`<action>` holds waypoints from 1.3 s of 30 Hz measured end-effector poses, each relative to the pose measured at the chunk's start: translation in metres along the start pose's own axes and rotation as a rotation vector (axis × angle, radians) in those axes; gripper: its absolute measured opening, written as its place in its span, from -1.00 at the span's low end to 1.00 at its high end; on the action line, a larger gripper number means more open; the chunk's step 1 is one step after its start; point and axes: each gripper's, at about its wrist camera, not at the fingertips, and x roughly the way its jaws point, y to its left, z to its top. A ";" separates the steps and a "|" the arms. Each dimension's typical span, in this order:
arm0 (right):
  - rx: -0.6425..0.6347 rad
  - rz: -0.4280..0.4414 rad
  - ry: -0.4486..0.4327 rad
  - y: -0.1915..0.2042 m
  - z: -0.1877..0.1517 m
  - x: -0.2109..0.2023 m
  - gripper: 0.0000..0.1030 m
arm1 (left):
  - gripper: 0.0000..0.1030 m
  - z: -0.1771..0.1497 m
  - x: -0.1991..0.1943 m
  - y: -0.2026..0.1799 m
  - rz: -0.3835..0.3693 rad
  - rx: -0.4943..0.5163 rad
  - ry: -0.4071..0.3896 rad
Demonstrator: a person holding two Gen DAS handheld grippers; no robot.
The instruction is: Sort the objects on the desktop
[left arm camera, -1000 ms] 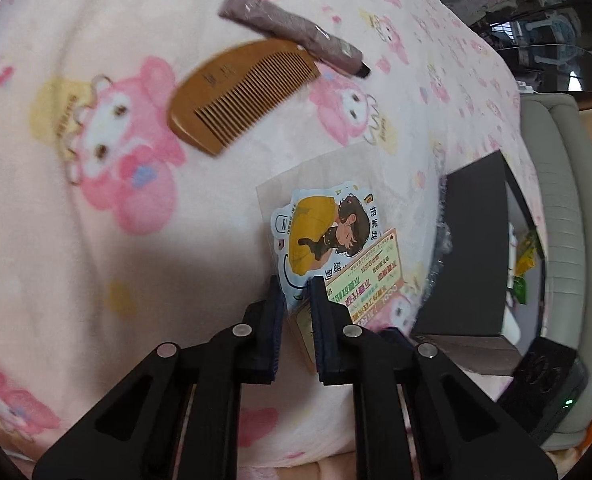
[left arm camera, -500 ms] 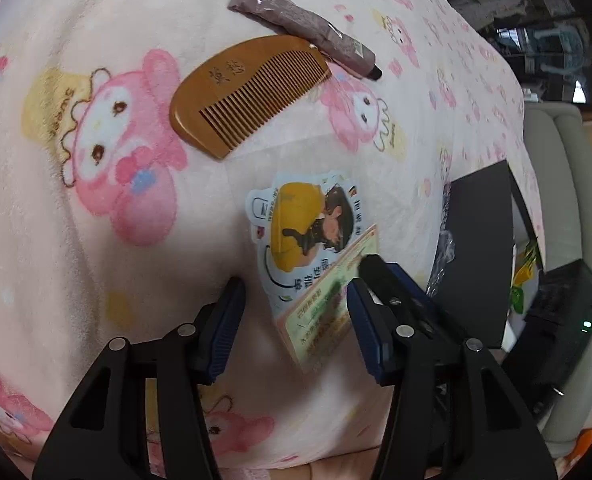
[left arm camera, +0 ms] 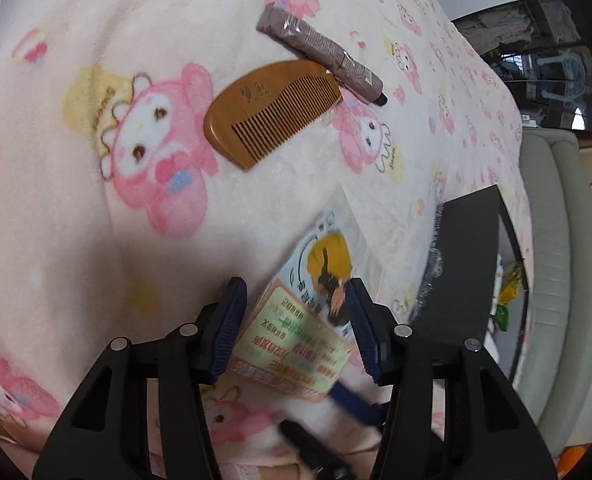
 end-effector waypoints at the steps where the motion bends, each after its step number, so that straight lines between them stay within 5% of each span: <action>1: 0.008 0.005 0.011 0.001 -0.008 -0.003 0.02 | 0.00 0.000 0.001 -0.001 -0.001 0.005 0.006; 7: 0.060 -0.080 -0.113 -0.014 -0.012 -0.031 0.02 | 0.00 -0.003 0.003 -0.005 0.040 0.030 -0.009; 9: 0.096 -0.062 -0.129 -0.023 -0.015 -0.031 0.02 | 0.00 -0.015 0.004 -0.004 0.099 0.015 -0.057; 17: 0.094 -0.097 -0.159 -0.031 -0.026 -0.034 -0.03 | -0.02 -0.049 0.014 -0.027 0.129 0.149 -0.072; 18: 0.090 -0.090 -0.173 -0.031 -0.026 -0.036 -0.07 | -0.07 -0.047 0.012 -0.026 0.137 0.144 -0.083; 20: 0.097 -0.091 -0.219 -0.032 -0.025 -0.038 -0.38 | -0.59 -0.042 0.011 -0.021 0.168 0.126 -0.102; 22: 0.111 -0.098 -0.267 -0.033 -0.024 -0.037 -0.45 | -0.59 -0.039 0.014 -0.016 0.164 0.107 -0.092; 27: 0.195 -0.046 -0.182 -0.051 -0.016 -0.018 -0.44 | -0.57 -0.044 0.015 -0.015 0.162 0.114 -0.079; 31: 0.179 0.008 -0.203 -0.042 -0.024 -0.038 -0.44 | -0.51 -0.056 0.007 -0.014 0.135 0.115 -0.055; 36: 0.089 -0.035 -0.154 -0.023 -0.049 -0.062 -0.44 | -0.49 -0.066 -0.002 -0.008 -0.003 0.078 -0.001; 39: 0.140 -0.044 -0.144 -0.032 -0.057 -0.062 -0.44 | -0.49 -0.063 -0.001 -0.007 0.020 0.061 -0.021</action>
